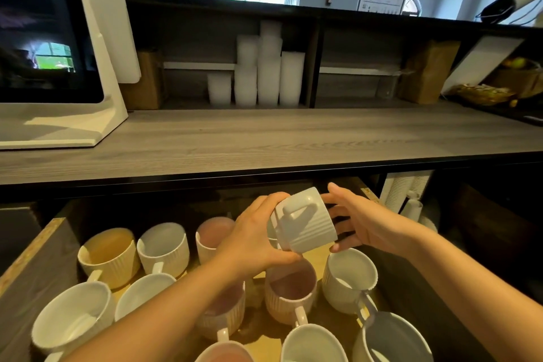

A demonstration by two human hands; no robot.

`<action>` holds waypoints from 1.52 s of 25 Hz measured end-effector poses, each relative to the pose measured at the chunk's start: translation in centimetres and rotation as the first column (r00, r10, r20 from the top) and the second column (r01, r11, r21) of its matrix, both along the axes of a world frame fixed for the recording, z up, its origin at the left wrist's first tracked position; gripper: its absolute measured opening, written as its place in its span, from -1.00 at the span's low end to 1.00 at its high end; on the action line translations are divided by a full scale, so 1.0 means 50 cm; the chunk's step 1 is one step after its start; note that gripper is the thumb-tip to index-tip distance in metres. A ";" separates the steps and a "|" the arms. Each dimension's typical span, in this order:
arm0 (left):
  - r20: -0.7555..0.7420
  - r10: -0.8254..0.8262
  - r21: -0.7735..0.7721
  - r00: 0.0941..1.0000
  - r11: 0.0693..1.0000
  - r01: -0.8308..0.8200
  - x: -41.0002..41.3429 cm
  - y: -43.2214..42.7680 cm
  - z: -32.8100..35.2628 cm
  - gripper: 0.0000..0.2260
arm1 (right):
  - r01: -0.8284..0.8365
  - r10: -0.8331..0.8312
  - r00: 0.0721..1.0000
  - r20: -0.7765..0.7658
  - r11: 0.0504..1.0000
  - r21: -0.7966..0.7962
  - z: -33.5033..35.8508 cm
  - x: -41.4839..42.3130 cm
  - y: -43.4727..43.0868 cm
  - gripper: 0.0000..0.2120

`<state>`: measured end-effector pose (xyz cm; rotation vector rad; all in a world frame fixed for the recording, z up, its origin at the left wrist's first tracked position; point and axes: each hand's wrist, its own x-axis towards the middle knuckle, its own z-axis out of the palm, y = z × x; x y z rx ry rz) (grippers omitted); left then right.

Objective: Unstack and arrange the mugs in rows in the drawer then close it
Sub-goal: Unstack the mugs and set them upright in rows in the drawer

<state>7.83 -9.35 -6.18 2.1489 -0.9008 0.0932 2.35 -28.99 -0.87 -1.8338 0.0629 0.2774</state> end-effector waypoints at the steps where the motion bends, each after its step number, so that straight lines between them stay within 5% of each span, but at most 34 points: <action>1: 0.031 -0.005 0.033 1.000 0.999 0.004 0.000 -0.002 -0.003 -0.26 | -0.009 0.009 1.000 -0.024 1.000 -0.003 -0.002 -0.002 0.000 -0.65; 7: 0.187 -0.008 0.166 0.982 0.986 -0.023 -0.013 -0.019 -0.009 -0.26 | 0.001 -0.006 0.992 -0.125 0.999 -0.039 -0.012 -0.006 -0.009 -0.50; 11: 0.223 0.004 0.196 0.975 0.979 -0.049 -0.014 -0.018 -0.004 -0.25 | 0.038 -0.037 0.990 -0.139 0.999 0.005 -0.014 -0.005 -0.014 -0.84; 16: 0.158 0.059 0.223 0.986 0.970 -0.093 -0.013 -0.020 -0.003 -0.21 | 0.224 -0.210 0.974 0.091 0.954 -0.197 -0.036 0.026 -0.019 -0.47; 19: 0.062 0.069 0.423 0.996 0.902 -0.089 -0.016 -0.010 -0.020 -0.27 | 0.388 -0.297 0.909 0.293 0.859 -0.335 -0.048 0.032 -0.033 -0.38; 23: -0.075 0.049 0.619 0.996 0.785 0.008 -0.011 -0.002 -0.046 -0.28 | 0.482 -0.213 0.852 0.479 0.676 -0.557 -0.068 0.037 -0.046 -0.26; 28: -0.071 0.024 0.653 0.997 0.757 0.028 -0.005 -0.001 -0.067 -0.28 | 0.382 -0.068 0.912 0.405 0.500 -0.777 -0.076 0.052 -0.041 -0.16; 38: -0.036 0.011 0.664 0.999 0.748 0.016 -0.001 -0.001 -0.070 -0.29 | 0.008 0.061 0.997 0.039 0.435 -0.901 -0.092 0.140 -0.041 -0.22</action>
